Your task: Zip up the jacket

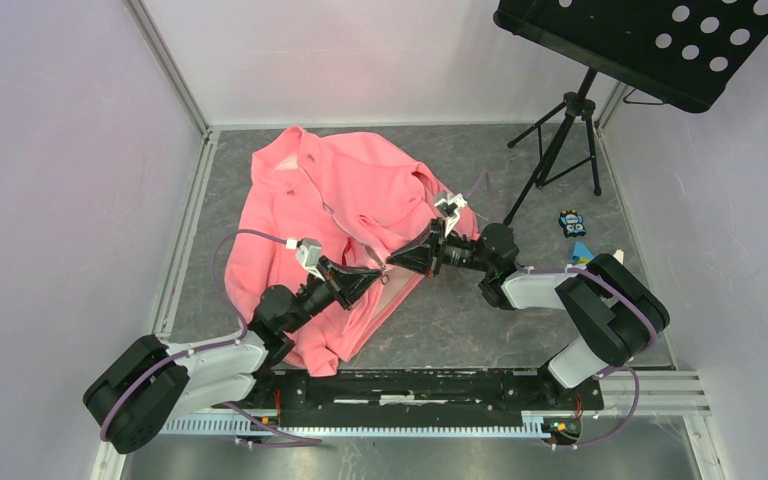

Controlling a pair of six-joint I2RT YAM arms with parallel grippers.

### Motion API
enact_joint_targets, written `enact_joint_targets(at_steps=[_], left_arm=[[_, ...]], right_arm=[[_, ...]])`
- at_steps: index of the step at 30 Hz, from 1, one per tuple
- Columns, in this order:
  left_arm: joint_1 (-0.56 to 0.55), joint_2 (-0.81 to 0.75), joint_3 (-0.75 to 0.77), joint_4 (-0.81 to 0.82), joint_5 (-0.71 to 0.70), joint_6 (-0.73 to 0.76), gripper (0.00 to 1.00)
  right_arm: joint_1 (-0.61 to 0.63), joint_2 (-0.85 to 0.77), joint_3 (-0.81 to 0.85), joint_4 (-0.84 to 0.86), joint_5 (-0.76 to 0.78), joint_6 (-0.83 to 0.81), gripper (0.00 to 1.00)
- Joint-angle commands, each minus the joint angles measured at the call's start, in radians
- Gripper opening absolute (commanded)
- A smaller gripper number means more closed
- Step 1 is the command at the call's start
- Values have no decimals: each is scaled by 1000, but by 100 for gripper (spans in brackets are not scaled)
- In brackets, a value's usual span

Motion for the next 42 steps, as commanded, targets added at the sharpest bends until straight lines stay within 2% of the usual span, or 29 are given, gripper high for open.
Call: enact_joint_targets(at_steps=[1, 21, 32, 42], left_arm=[[-3, 0, 6, 67, 56, -30, 2], [-3, 50, 23, 58, 81, -48, 2], [-3, 58, 5, 100, 92, -60, 2], [-3, 21, -1, 73, 85, -56, 2]], right_arm=[[9, -9, 8, 101, -49, -1, 0], [28, -8, 6, 148, -46, 25, 0], [23, -6, 12, 35, 22, -27, 0], [21, 10, 24, 10, 37, -44, 0]])
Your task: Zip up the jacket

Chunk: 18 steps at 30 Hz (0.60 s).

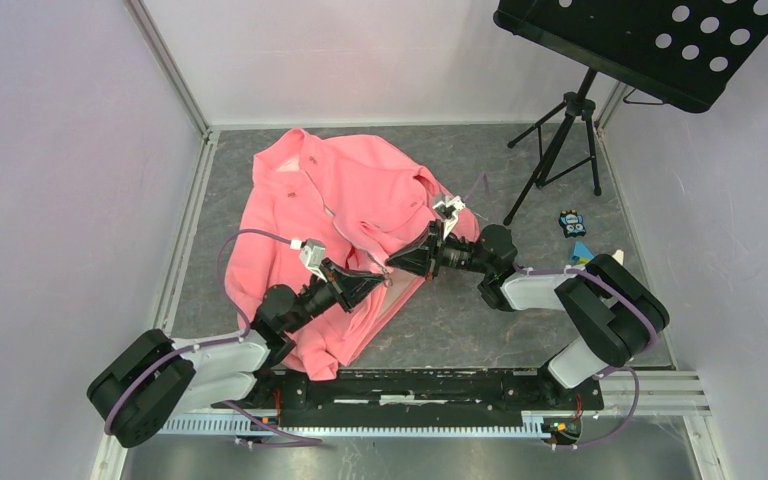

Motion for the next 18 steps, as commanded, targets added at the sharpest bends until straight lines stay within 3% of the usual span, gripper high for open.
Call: enact_joint_targets(at_steps=[1, 9, 18], left_arm=[[-3, -20, 6, 53, 40, -21, 2], [-3, 6, 12, 80, 57, -35, 2], [-3, 73, 31, 112, 10, -60, 2]], right_arm=[[7, 10, 32, 13, 19, -27, 0], [7, 7, 31, -16, 31, -52, 0], [31, 3, 18, 64, 31, 11, 0]])
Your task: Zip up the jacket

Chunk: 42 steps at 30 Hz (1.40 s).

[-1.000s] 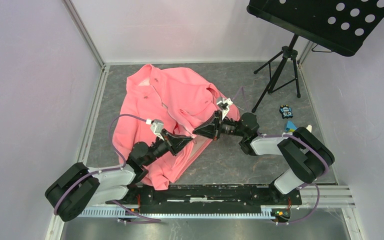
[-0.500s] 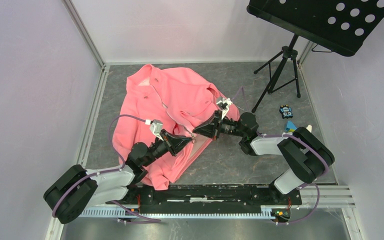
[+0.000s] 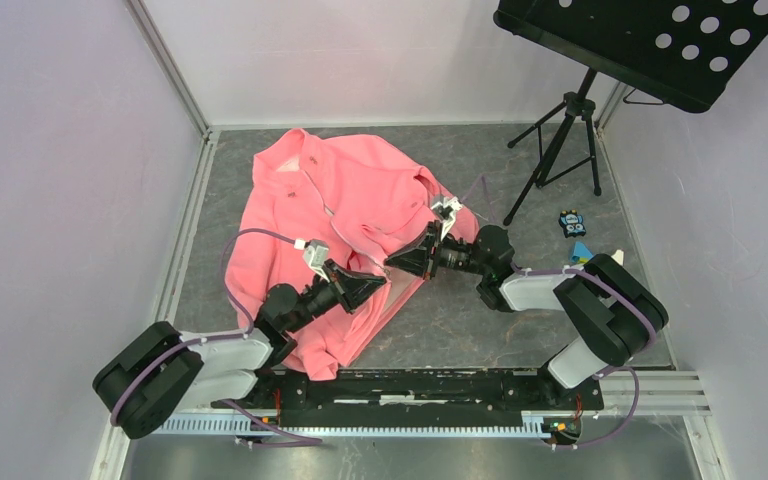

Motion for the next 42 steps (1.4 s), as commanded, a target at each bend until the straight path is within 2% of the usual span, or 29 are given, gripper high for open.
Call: enact_joint_targets(at_steps=[1, 8, 20, 31, 42], left_arm=[[-4, 38, 28, 94, -26, -50, 2], [-4, 58, 21, 105, -95, -53, 2], [-5, -1, 8, 57, -148, -30, 2], [-5, -19, 18, 39, -144, -21, 2], [-5, -51, 17, 25, -131, -12, 2]], right_arm=[[21, -4, 14, 115, -4, 51, 0], [31, -39, -2, 64, 3, 77, 0], [32, -57, -12, 7, 9, 135, 0], [32, -35, -11, 25, 18, 203, 0], [32, -24, 14, -95, 28, 251, 0]])
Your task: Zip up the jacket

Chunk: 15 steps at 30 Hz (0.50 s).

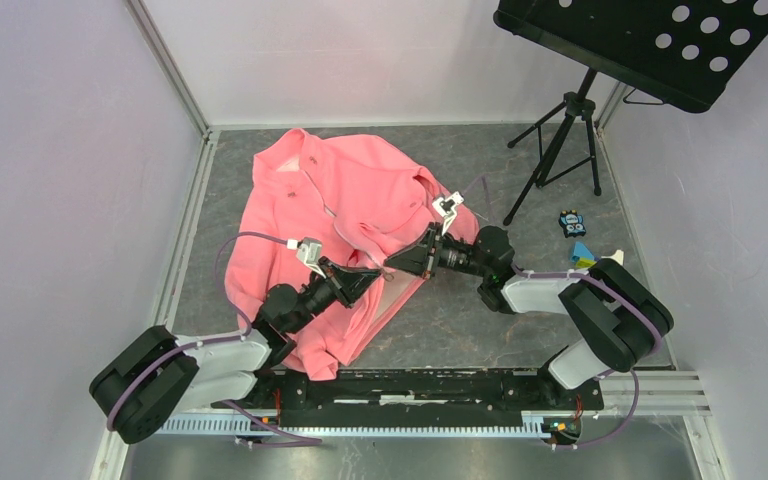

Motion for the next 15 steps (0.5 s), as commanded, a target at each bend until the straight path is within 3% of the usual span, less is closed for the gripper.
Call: enact_joint_targets(at_steps=[1, 12, 15], left_arm=[[-2, -31, 13, 62, 0, 18, 2], [-1, -8, -8, 105, 60, -8, 2], [-2, -33, -9, 41, 26, -12, 2]], right_arm=[[19, 8, 26, -46, -26, 36, 0], [-5, 19, 51, -19, -22, 44, 0], [-50, -10, 42, -147, -18, -76, 0]])
